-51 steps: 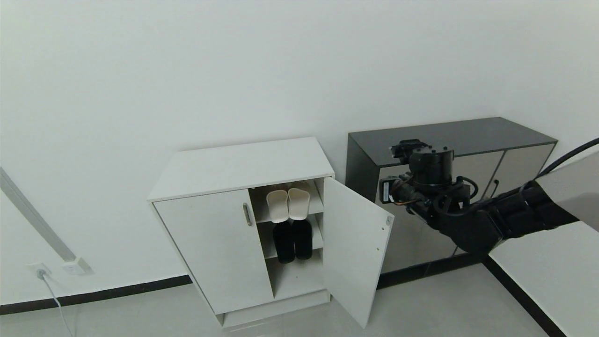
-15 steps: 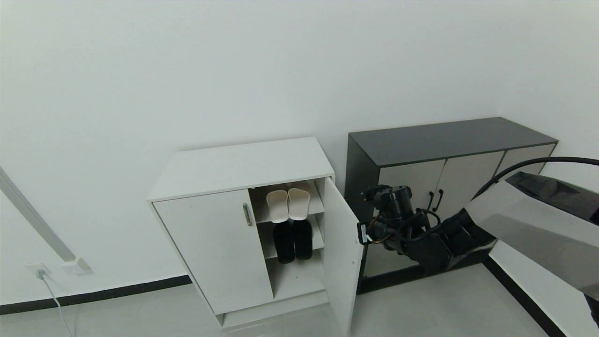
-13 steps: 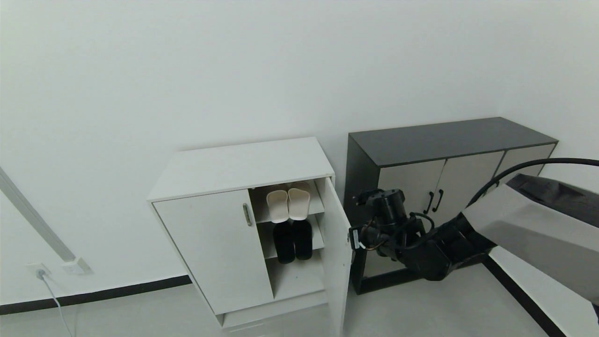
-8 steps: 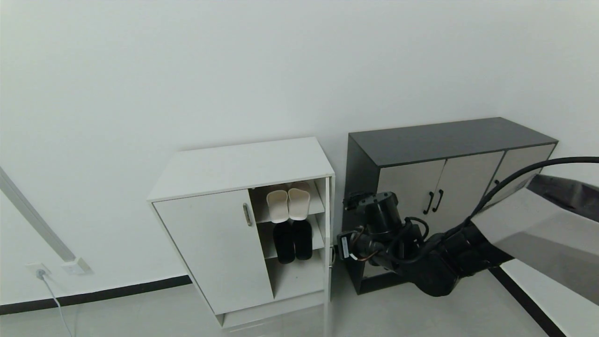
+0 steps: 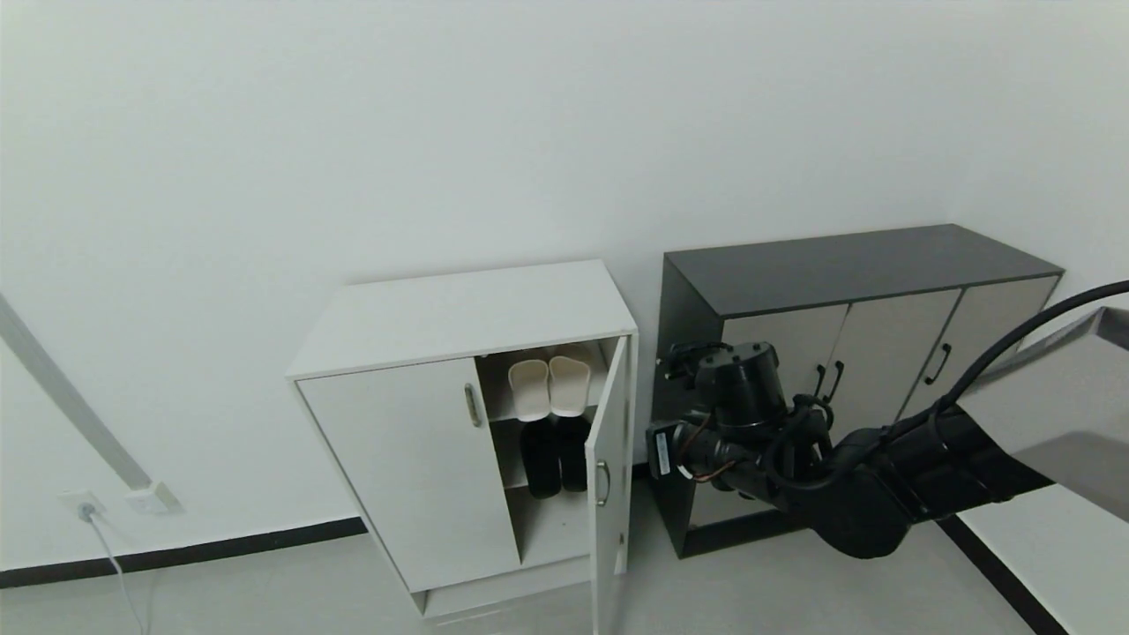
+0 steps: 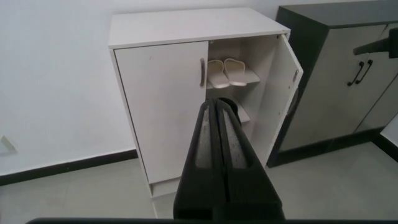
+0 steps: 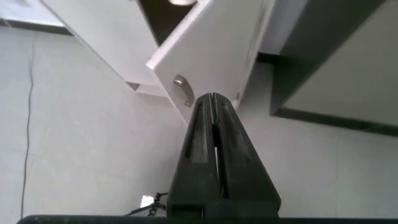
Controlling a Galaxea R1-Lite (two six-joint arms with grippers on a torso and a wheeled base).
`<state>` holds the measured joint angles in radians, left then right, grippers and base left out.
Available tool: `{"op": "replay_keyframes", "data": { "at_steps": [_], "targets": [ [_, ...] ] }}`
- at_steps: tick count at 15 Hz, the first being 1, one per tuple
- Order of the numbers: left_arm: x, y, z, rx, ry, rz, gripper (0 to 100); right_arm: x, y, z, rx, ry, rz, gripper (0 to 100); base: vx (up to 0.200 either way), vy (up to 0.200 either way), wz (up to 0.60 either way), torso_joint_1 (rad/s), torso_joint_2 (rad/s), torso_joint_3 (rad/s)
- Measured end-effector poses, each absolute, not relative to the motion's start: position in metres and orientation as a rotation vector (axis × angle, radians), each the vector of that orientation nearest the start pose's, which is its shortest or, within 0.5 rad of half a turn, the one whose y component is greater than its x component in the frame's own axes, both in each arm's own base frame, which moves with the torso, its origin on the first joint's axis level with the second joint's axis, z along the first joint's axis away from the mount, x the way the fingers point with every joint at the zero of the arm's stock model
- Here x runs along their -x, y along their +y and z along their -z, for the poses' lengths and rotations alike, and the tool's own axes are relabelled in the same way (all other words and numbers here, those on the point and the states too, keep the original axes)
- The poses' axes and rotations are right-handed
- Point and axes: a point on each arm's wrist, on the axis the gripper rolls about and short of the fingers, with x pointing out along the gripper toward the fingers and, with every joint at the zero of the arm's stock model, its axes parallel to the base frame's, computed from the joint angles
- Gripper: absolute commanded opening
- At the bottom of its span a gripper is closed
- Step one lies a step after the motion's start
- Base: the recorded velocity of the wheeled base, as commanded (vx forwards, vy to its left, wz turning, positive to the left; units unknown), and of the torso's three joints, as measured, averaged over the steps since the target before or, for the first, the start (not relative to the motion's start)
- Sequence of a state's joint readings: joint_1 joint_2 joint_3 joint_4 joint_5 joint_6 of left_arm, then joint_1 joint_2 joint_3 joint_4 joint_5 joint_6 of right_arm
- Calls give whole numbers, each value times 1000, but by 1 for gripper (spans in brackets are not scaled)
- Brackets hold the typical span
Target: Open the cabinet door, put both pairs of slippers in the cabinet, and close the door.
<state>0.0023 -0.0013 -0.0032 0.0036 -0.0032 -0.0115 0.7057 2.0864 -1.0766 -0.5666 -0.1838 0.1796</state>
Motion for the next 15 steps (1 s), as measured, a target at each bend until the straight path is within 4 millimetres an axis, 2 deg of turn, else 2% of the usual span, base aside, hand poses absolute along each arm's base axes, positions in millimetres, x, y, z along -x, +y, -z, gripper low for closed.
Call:
{"op": "replay_keyframes", "data": {
  "at_steps": [4, 11, 15],
  "targets": [
    [23, 0, -76, 11, -1, -2, 0, -303, 253, -108, 9, 463, -534, 0, 0, 0, 0, 0, 0, 0],
    [23, 0, -76, 11, 0, -2, 0, -301, 244, -101, 54, 453, -535, 0, 0, 0, 0, 0, 0, 0],
    [23, 0, -76, 10, -1, -1, 0, -290, 230, -94, 72, 420, -532, 0, 200, 0, 0, -2, -1, 5]
  ]
}}
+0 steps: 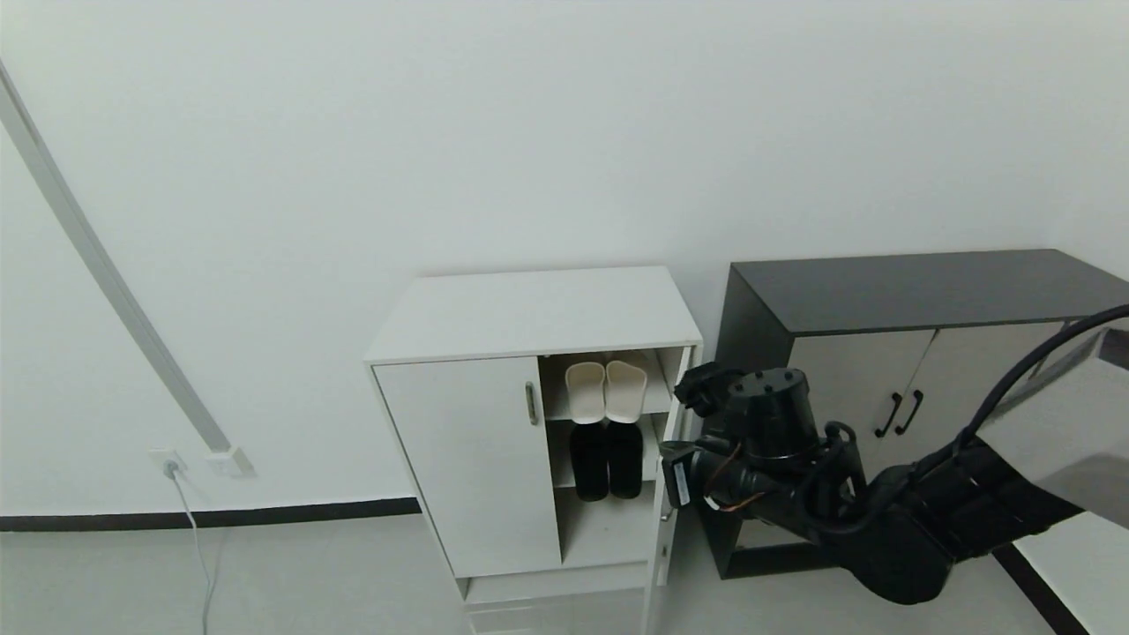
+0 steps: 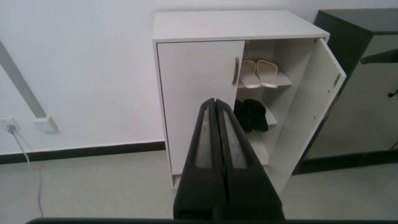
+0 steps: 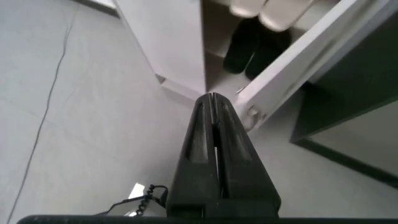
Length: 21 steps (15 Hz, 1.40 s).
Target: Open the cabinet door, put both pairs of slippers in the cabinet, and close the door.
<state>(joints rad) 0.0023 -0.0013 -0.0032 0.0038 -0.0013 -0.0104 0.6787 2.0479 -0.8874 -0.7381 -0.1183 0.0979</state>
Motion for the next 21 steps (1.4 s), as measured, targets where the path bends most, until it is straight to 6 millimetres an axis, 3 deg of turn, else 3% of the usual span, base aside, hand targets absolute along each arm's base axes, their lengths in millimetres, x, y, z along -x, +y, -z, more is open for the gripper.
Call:
{"op": "replay_keyframes", "data": {
  "at_steps": [2, 6, 12, 17, 21],
  "targets": [
    [23, 0, -76, 10, 0, -1, 0, -280, 211, -90, 92, 452, -504, 0, 200, 0, 0, 24, 5, 5],
    [23, 0, -76, 11, 1, -1, 0, -261, 170, -86, 134, 500, -450, 0, 0, 0, 0, 0, 0, 0],
    [23, 0, -76, 13, -1, -2, 0, -274, 174, -63, 109, 455, -440, 0, 0, 0, 0, 0, 0, 0],
    [23, 0, -76, 12, -1, -1, 0, -255, 163, -56, 126, 512, -440, 0, 120, 0, 0, -4, -2, 1],
    [23, 0, -76, 13, 0, -2, 0, -253, 162, -55, 128, 521, -442, 0, 150, 0, 0, 9, 3, 2]
  ]
}}
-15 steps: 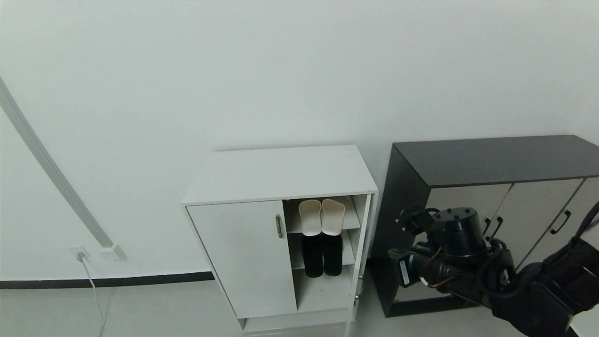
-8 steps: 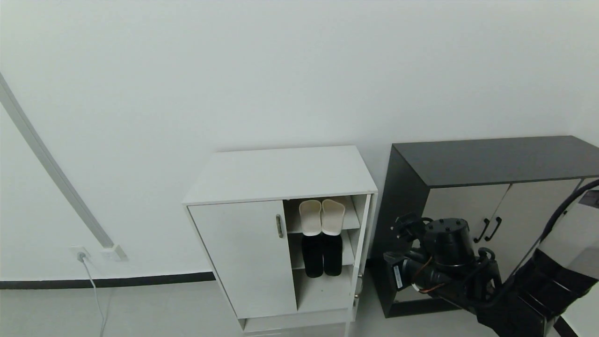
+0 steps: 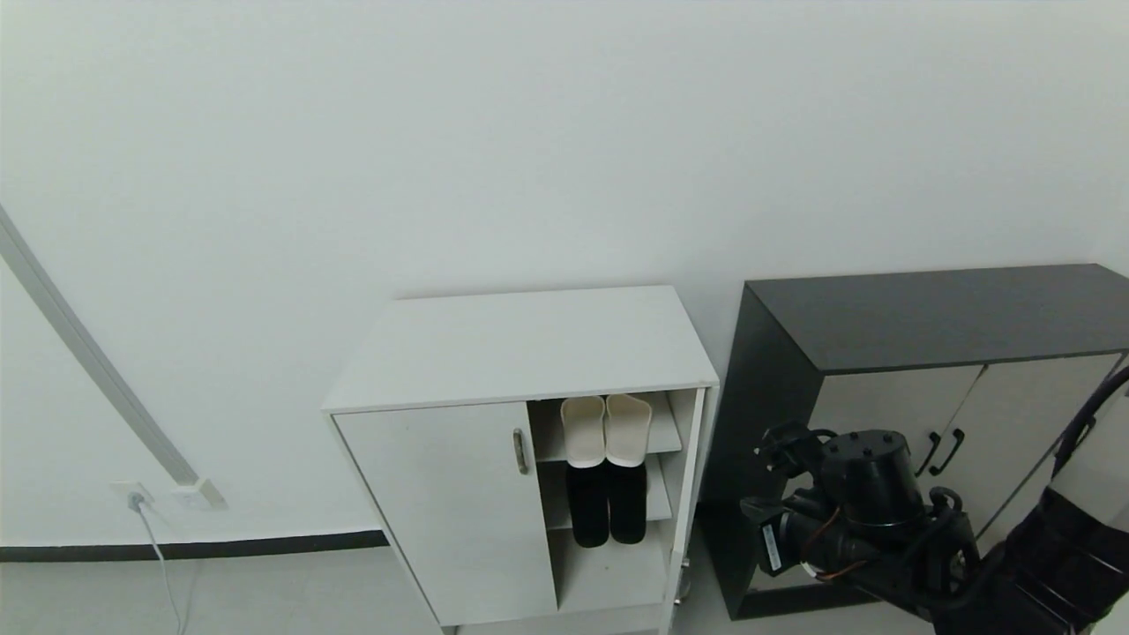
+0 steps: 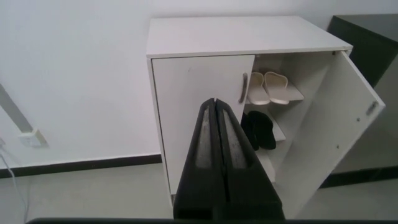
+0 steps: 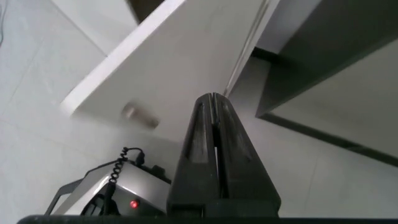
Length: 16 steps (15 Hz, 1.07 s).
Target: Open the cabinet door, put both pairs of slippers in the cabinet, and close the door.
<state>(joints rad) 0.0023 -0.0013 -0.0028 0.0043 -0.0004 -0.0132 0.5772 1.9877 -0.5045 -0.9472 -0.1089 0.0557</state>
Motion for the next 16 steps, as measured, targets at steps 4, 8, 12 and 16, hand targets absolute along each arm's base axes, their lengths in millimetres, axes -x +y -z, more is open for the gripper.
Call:
{"op": "replay_keyframes", "data": {
  "at_steps": [4, 8, 12, 16],
  "targets": [
    [23, 0, -76, 13, -1, -3, 0, -263, 170, -49, 130, 520, -448, 0, 0, 0, 0, 0, 0, 0],
    [23, 0, -76, 15, -1, -2, 0, -283, 186, -41, 125, 501, -457, 0, 0, 0, 0, 0, 0, 0],
    [23, 0, -76, 15, -1, -3, 0, -309, 203, -30, 115, 473, -457, 0, 0, 0, 0, 0, 0, 0],
    [23, 0, -76, 14, -1, -3, 0, -333, 219, -22, 98, 433, -461, 0, 0, 0, 0, 0, 0, 0]
  ]
}}
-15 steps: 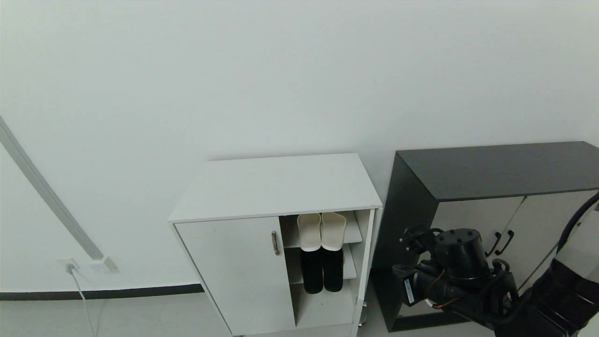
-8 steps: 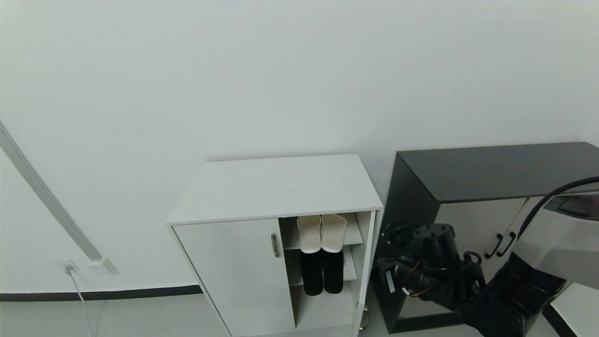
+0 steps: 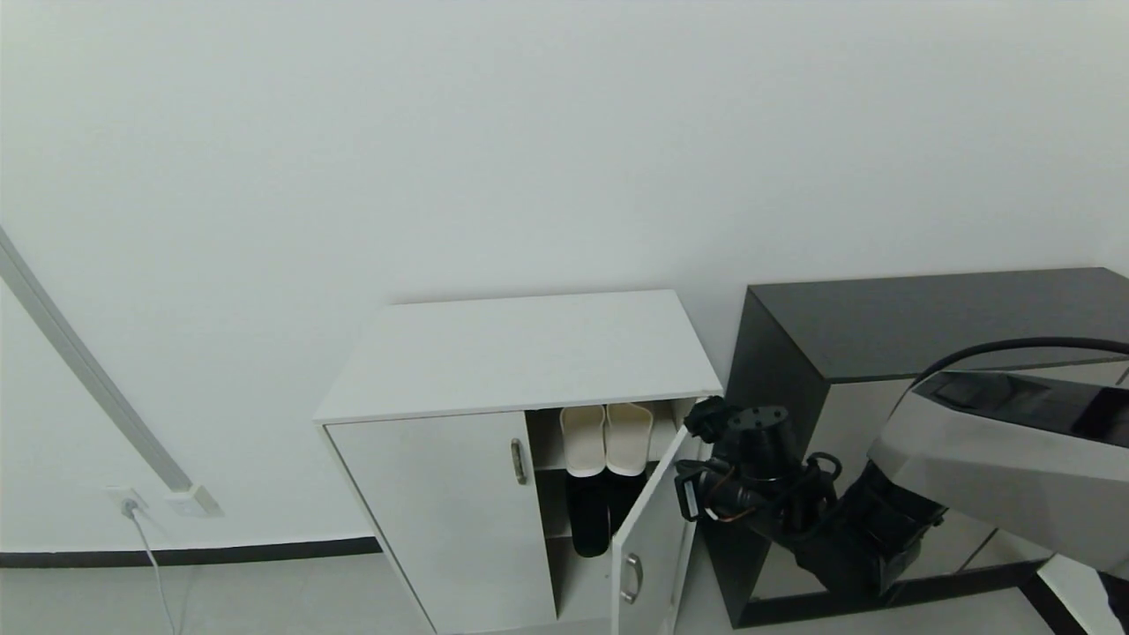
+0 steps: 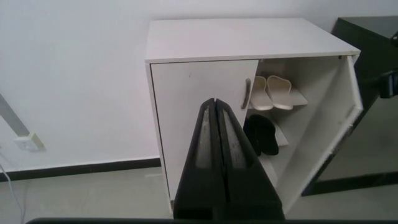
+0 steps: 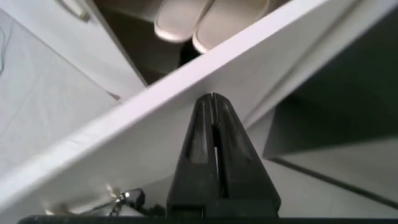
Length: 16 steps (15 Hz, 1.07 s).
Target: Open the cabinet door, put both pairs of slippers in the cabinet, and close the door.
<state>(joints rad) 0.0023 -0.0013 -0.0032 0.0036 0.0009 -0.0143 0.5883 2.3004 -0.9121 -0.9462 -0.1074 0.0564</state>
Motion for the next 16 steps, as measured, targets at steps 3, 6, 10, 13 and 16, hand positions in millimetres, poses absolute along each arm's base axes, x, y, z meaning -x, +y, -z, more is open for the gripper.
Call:
{"op": "replay_keyframes", "data": {
  "at_steps": [3, 6, 10, 13, 16],
  "targets": [
    [23, 0, -76, 14, -1, -3, 0, -349, 230, -19, 85, 394, -463, 0, 0, 0, 0, 0, 0, 0],
    [23, 0, -76, 12, -1, -2, 0, -357, 234, -12, 79, 388, -465, 0, 0, 0, 0, 0, 0, 0],
    [23, 0, -76, 12, -1, -2, 0, -362, 237, -12, 62, 351, -486, 0, 0, 0, 0, 0, 0, 0],
    [23, 0, -76, 10, 0, -2, 0, -368, 241, -13, 54, 327, -487, 0, 0, 0, 0, 0, 0, 0],
    [23, 0, -76, 10, -1, -3, 0, -373, 246, -15, 46, 303, -491, 0, 0, 0, 0, 0, 0, 0]
  ]
}}
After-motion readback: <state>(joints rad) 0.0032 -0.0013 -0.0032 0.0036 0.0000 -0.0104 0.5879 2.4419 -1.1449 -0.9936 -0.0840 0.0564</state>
